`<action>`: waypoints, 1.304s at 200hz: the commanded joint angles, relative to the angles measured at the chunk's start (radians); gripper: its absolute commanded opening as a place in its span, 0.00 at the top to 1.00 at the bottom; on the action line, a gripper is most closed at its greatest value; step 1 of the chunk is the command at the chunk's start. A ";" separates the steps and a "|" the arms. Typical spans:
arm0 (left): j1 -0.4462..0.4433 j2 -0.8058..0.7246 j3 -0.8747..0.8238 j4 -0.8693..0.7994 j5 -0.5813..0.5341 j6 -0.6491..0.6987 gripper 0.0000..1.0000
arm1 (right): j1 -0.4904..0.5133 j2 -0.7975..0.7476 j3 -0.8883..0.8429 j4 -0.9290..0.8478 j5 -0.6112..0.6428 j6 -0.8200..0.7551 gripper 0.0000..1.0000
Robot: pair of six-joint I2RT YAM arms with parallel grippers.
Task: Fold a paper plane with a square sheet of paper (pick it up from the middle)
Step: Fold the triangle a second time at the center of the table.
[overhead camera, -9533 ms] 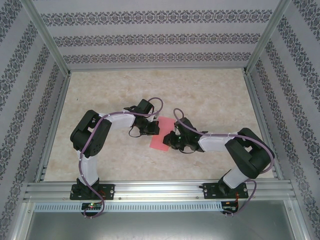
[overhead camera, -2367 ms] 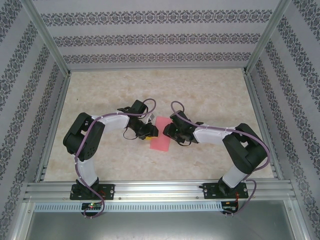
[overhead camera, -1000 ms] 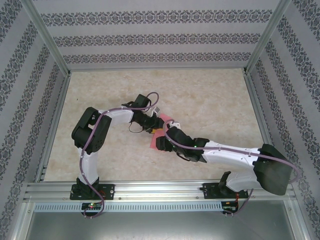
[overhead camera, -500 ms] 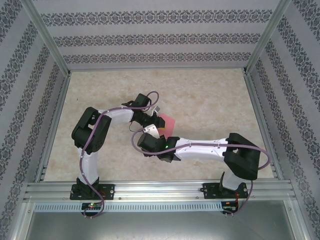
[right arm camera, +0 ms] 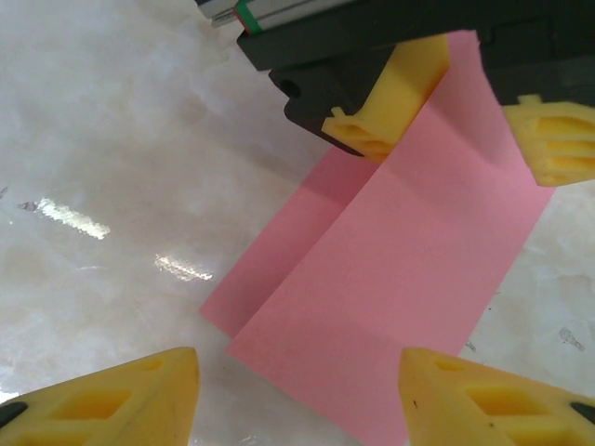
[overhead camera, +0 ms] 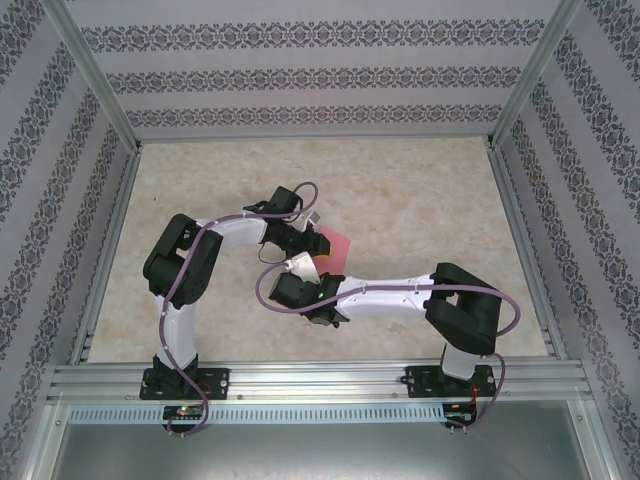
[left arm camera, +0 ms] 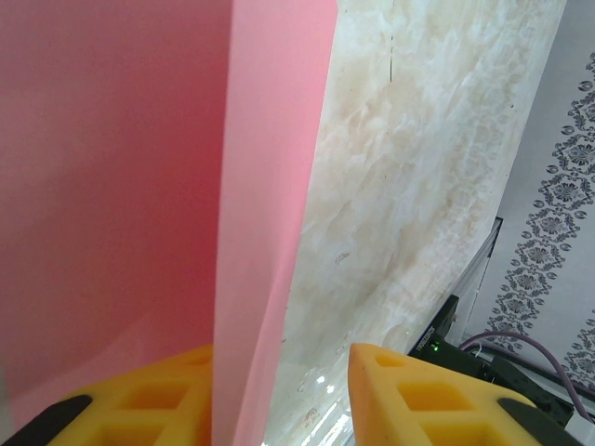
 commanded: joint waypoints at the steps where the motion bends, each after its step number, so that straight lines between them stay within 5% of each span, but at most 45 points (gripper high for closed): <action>1: 0.012 -0.018 0.022 -0.025 0.019 -0.005 0.62 | 0.010 0.017 0.029 -0.007 0.045 0.029 0.44; 116: 0.013 -0.043 0.044 -0.075 -0.014 0.016 0.61 | -0.011 -0.089 -0.055 0.042 0.038 0.055 1.00; 219: 0.022 -0.209 -0.063 -0.144 -0.360 0.003 0.54 | -0.193 -0.206 -0.265 0.391 -0.372 0.035 1.00; 261: 0.022 -0.263 -0.155 -0.099 -0.354 -0.010 0.59 | -0.284 -0.243 -0.344 0.489 -0.519 0.048 1.00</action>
